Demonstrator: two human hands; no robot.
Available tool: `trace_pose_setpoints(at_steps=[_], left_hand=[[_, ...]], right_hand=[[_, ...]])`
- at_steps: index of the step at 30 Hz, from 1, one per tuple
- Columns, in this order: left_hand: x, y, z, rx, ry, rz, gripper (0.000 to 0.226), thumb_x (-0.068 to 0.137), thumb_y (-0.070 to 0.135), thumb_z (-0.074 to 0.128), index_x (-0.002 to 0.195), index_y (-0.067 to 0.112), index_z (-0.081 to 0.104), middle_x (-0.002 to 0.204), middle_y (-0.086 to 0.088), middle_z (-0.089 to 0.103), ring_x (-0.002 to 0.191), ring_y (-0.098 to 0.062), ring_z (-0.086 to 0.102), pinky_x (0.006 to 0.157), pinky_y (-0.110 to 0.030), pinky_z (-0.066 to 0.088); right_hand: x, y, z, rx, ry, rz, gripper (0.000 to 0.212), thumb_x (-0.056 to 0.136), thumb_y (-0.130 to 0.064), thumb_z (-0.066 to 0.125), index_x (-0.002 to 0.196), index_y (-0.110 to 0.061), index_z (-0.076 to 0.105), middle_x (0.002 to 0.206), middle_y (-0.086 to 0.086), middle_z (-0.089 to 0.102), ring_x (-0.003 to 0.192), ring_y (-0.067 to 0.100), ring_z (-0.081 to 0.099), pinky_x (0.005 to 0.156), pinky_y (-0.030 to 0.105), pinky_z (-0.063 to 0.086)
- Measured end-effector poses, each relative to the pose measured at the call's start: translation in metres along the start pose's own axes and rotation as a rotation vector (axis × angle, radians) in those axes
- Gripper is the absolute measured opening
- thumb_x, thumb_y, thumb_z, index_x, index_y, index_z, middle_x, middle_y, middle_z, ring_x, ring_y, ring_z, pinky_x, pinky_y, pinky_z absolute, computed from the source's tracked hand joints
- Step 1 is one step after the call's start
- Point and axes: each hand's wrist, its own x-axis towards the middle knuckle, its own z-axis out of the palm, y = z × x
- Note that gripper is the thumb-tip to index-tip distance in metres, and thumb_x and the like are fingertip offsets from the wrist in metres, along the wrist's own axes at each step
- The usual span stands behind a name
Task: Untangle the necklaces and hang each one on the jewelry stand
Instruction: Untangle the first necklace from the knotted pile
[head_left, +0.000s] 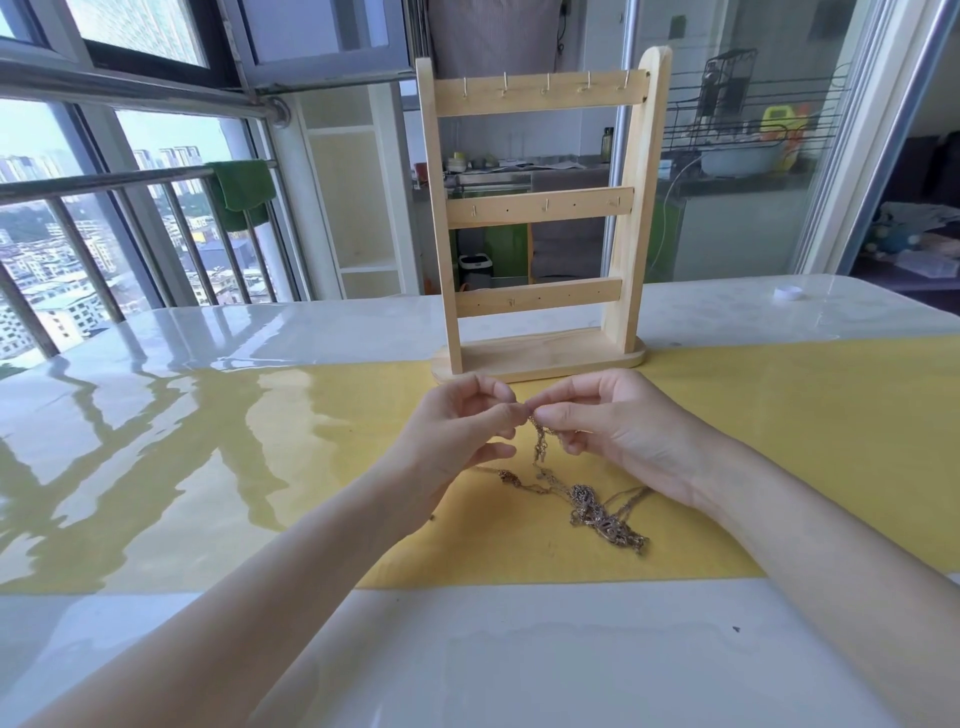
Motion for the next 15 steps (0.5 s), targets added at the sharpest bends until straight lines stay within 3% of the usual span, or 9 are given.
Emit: trace_pose_setpoints(at_steps=[7, 15], left_hand=[[0.0, -0.0013, 0.0007, 0.156, 0.02, 0.086, 0.013, 0.085, 0.004, 0.066, 0.08, 0.013, 0.058, 0.068, 0.007, 0.058, 0.062, -0.004, 0.055, 0.061, -0.018, 0.05], [-0.001, -0.0009, 0.0017, 0.198, -0.004, 0.088, 0.014, 0.091, 0.008, 0.058, 0.082, 0.014, 0.066, 0.065, 0.007, 0.064, 0.064, -0.004, 0.056, 0.064, -0.016, 0.05]], right_hand=[[-0.0013, 0.0012, 0.001, -0.122, 0.035, -0.055, 0.004, 0.084, -0.007, 0.068, 0.081, -0.008, 0.071, 0.055, -0.007, 0.058, 0.055, 0.009, 0.045, 0.059, 0.02, 0.042], [0.001, 0.0047, 0.0029, -0.108, 0.024, -0.04, 0.01, 0.088, -0.007, 0.063, 0.09, 0.001, 0.067, 0.06, -0.002, 0.053, 0.057, 0.01, 0.046, 0.056, 0.021, 0.041]])
